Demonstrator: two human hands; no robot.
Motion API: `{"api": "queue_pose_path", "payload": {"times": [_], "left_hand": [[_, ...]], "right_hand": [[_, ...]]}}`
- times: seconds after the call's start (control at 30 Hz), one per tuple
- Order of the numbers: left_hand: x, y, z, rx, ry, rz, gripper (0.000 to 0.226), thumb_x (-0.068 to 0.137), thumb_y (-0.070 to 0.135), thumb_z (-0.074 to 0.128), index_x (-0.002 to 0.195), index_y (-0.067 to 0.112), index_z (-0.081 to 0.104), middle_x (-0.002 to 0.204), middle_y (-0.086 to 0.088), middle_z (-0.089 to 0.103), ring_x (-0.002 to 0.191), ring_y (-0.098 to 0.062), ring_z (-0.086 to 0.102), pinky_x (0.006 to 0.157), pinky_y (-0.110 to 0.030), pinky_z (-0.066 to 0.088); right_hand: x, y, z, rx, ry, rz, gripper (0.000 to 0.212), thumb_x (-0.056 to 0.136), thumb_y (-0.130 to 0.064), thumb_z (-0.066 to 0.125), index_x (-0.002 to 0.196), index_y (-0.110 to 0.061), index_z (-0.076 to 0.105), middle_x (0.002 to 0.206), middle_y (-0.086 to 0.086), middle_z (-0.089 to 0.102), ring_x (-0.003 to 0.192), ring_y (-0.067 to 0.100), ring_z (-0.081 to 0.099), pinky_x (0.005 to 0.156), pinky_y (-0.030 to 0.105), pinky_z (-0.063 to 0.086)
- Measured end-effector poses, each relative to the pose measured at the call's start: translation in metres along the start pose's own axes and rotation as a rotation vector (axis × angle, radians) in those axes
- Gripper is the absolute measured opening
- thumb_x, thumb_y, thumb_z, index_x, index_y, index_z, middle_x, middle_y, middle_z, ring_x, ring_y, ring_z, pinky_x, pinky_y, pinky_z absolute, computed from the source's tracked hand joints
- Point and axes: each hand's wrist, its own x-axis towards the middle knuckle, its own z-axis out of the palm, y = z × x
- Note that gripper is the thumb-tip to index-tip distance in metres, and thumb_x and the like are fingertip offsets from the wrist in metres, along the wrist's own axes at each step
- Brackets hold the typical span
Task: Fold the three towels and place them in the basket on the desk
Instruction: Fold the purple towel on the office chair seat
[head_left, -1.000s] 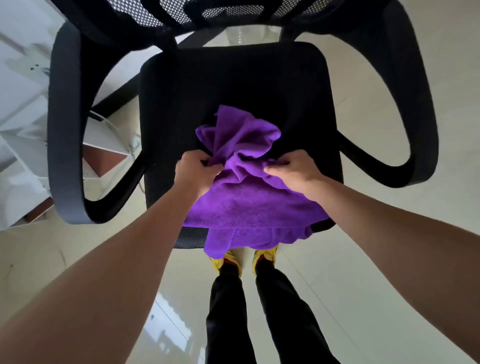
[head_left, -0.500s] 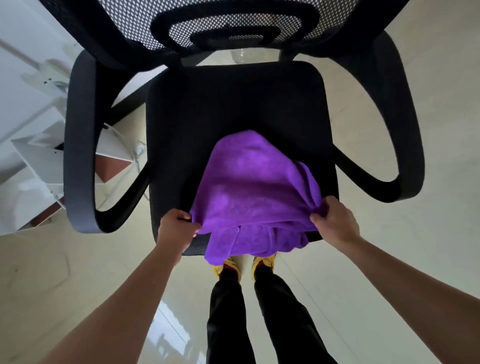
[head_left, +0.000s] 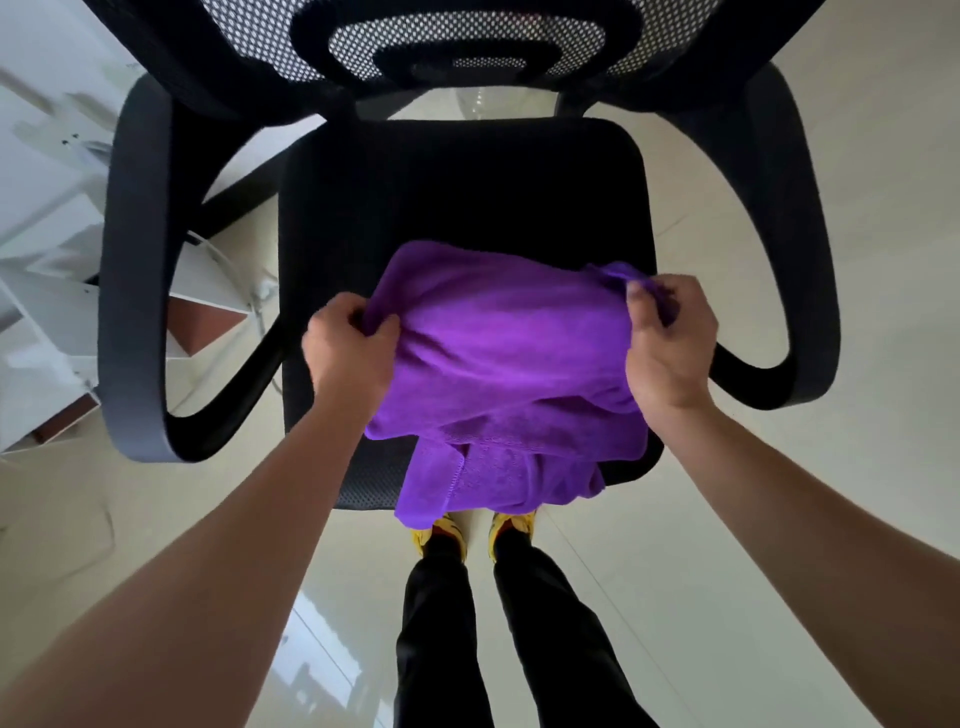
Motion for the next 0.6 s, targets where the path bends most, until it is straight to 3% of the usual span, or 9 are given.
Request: {"api": "queue_pose_path", "payload": {"times": [0.1, 0.17, 0.2, 0.27, 0.33, 0.4, 0.47, 0.53, 0.6], "left_hand": [[-0.027, -0.019, -0.018, -0.001, -0.027, 0.007, 0.013, 0.078, 0.012, 0.070, 0.076, 0.011, 0.057, 0.057, 0.001, 0.048, 0.056, -0.023, 0.045, 0.057, -0.030, 0.036], [-0.047, -0.045, -0.020, 0.062, -0.168, -0.051, 0.022, 0.076, 0.011, 0.073, 0.070, 0.014, 0.052, 0.057, 0.004, 0.051, 0.057, -0.021, 0.050, 0.054, -0.028, 0.034], [-0.055, -0.057, -0.019, 0.081, -0.243, -0.095, 0.025, 0.074, 0.011, 0.074, 0.068, 0.017, 0.051, 0.060, 0.005, 0.055, 0.062, -0.023, 0.056, 0.055, -0.027, 0.035], [-0.061, -0.077, -0.016, 0.115, -0.365, -0.186, 0.028, 0.069, 0.020, 0.080, 0.074, 0.019, 0.052, 0.067, 0.003, 0.061, 0.073, -0.025, 0.063, 0.059, -0.026, 0.041], [-0.057, -0.082, -0.017, 0.155, -0.343, -0.199, 0.047, 0.060, 0.044, 0.081, 0.091, 0.021, 0.053, 0.081, 0.000, 0.064, 0.079, -0.023, 0.063, 0.069, -0.033, 0.049], [-0.045, -0.075, -0.017, 0.139, -0.230, -0.096, 0.069, 0.054, 0.058, 0.073, 0.113, 0.029, 0.050, 0.102, 0.000, 0.061, 0.092, -0.022, 0.061, 0.084, -0.040, 0.051], [-0.031, -0.059, -0.013, 0.160, -0.246, 0.087, 0.078, 0.059, 0.056, 0.076, 0.128, 0.033, 0.046, 0.121, 0.000, 0.053, 0.111, -0.020, 0.052, 0.096, -0.040, 0.045], [-0.017, -0.042, -0.006, 0.296, -0.389, 0.238, 0.069, 0.065, 0.048, 0.080, 0.126, 0.028, 0.055, 0.125, -0.002, 0.050, 0.119, -0.023, 0.045, 0.101, -0.040, 0.040], [-0.010, -0.029, 0.003, 0.496, -0.495, 0.350, 0.050, 0.070, 0.041, 0.079, 0.112, 0.018, 0.065, 0.119, -0.006, 0.051, 0.115, -0.029, 0.046, 0.097, -0.042, 0.039]], "right_hand": [[-0.019, 0.025, -0.019, -0.109, -0.016, 0.058, 0.017, 0.095, -0.021, 0.056, 0.095, -0.005, 0.057, 0.070, -0.008, 0.049, 0.066, 0.004, 0.051, 0.067, 0.016, 0.039], [-0.033, 0.054, -0.029, -0.285, -0.135, 0.158, 0.019, 0.095, -0.025, 0.056, 0.097, -0.007, 0.059, 0.076, 0.000, 0.056, 0.076, 0.023, 0.056, 0.071, 0.031, 0.040], [-0.041, 0.067, -0.033, -0.382, -0.228, 0.212, 0.018, 0.094, -0.025, 0.056, 0.099, -0.008, 0.060, 0.082, 0.003, 0.061, 0.084, 0.029, 0.058, 0.072, 0.031, 0.038], [-0.051, 0.082, -0.039, -0.544, -0.362, 0.285, 0.017, 0.092, -0.024, 0.058, 0.105, -0.013, 0.061, 0.096, 0.005, 0.068, 0.095, 0.031, 0.061, 0.073, 0.029, 0.035], [-0.051, 0.084, -0.042, -0.623, -0.361, 0.280, 0.022, 0.087, -0.026, 0.060, 0.108, -0.019, 0.059, 0.103, 0.001, 0.068, 0.099, 0.029, 0.061, 0.074, 0.031, 0.038], [-0.043, 0.077, -0.038, -0.597, -0.278, 0.204, 0.027, 0.084, -0.031, 0.063, 0.110, -0.024, 0.058, 0.107, -0.004, 0.065, 0.100, 0.022, 0.061, 0.079, 0.034, 0.044], [-0.030, 0.069, -0.027, -0.470, -0.225, 0.169, 0.031, 0.085, -0.038, 0.064, 0.112, -0.024, 0.059, 0.113, -0.006, 0.064, 0.102, 0.017, 0.061, 0.085, 0.033, 0.046], [-0.015, 0.060, -0.009, -0.384, -0.256, 0.177, 0.044, 0.084, -0.045, 0.066, 0.119, -0.020, 0.059, 0.117, -0.003, 0.065, 0.105, 0.016, 0.062, 0.089, 0.031, 0.045], [0.001, 0.052, 0.009, -0.392, -0.351, 0.227, 0.059, 0.080, -0.050, 0.070, 0.126, -0.017, 0.056, 0.118, 0.002, 0.065, 0.107, 0.019, 0.062, 0.093, 0.033, 0.046]]}}
